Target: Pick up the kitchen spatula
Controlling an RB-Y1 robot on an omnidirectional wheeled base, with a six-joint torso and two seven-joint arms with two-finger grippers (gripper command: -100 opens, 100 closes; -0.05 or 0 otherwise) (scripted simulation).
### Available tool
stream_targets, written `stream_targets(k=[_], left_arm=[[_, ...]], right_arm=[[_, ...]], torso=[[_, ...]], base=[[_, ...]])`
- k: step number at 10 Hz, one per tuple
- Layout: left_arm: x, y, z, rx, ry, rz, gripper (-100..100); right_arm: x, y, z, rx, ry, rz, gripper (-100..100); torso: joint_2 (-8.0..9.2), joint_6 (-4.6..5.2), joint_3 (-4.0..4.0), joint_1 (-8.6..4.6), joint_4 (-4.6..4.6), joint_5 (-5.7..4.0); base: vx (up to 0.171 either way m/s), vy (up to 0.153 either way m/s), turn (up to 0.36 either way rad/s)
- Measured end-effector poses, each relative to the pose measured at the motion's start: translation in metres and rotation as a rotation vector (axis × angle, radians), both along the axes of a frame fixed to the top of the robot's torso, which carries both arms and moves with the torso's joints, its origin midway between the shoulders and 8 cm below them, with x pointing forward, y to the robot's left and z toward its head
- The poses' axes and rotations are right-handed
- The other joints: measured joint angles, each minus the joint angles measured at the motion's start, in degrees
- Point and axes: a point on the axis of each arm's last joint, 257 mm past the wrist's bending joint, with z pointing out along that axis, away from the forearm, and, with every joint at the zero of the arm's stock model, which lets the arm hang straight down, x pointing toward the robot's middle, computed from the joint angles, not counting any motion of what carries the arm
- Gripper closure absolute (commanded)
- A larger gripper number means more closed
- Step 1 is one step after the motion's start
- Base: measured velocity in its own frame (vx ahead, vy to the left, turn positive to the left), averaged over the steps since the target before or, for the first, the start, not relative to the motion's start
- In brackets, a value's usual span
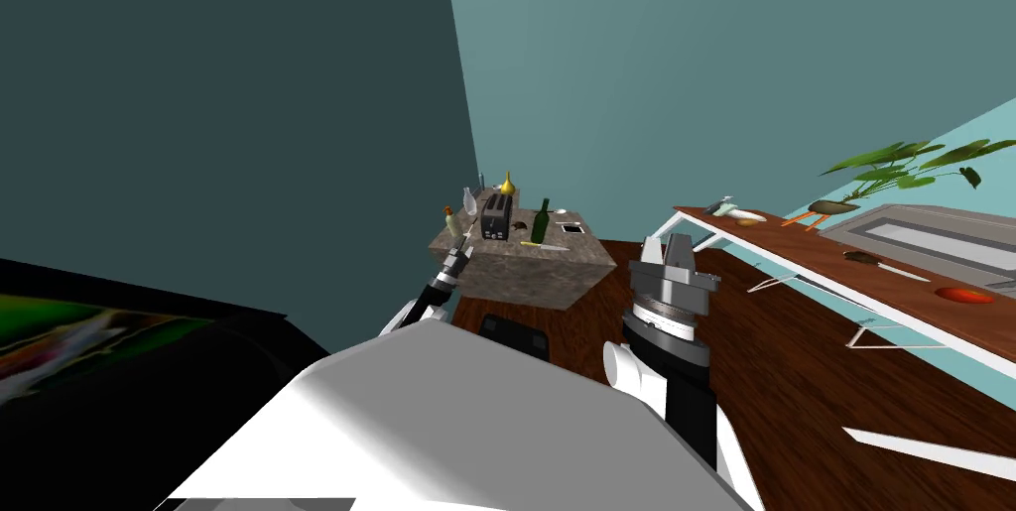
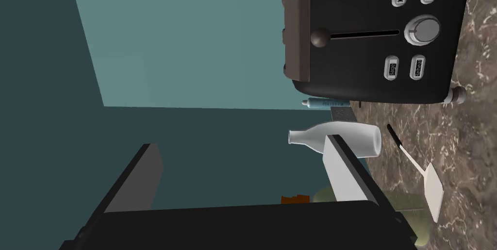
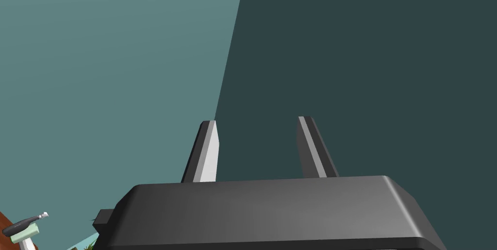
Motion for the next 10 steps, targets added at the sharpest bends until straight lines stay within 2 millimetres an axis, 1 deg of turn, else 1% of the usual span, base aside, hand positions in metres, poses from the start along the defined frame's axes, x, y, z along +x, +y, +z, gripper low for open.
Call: stream_targets(k=[1,4,6,7,8,9,10], left_arm=[[-0.001,0.002,-0.027,0.003,0.063,-0.012,-100],[-0.004,0.010,-0.072,0.028,0.188,-0.030,-100],[-0.011,0.018,-0.102,0.050,0.267,-0.039,-100],[-0.018,0.023,-0.121,0.062,0.311,-0.045,-100],[-0.021,0.029,-0.132,0.076,0.343,-0.048,-100],[-0.026,0.033,-0.150,0.088,0.389,-0.051,-100],[-0.030,0.044,-0.163,0.108,0.425,-0.051,-100]], right_arm=[[0.000,0.000,0.000,0.000,0.000,0.000,0],[0.000,0.000,0.000,0.000,0.000,0.000,0],[0.000,0.000,0.000,0.000,0.000,0.000,0],[0.000,0.000,0.000,0.000,0.000,0.000,0],[0.000,0.000,0.000,0.000,0.000,0.000,0],[0.000,0.000,0.000,0.000,0.000,0.000,0],[0.000,0.000,0.000,0.000,0.000,0.000,0]], torso=[[0.13,0.00,0.08,-0.11,0.03,-0.02],[-0.19,-0.02,-0.09,0.21,-0.02,0.04],[-0.21,-0.02,-0.11,0.18,-0.03,0.03],[-0.20,0.00,-0.11,0.15,-0.03,0.03],[-0.23,-0.02,-0.12,0.21,-0.03,0.03],[-0.23,0.01,-0.12,0.15,-0.04,0.03],[-0.29,-0.02,-0.15,0.22,-0.04,0.03]], base=[[-0.140,-0.088,-0.027],[-0.093,-0.066,-0.095],[-0.079,-0.072,-0.093],[-0.076,-0.061,-0.065],[-0.076,-0.079,-0.163],[-0.057,-0.064,-0.070],[-0.061,-0.074,-0.135]])
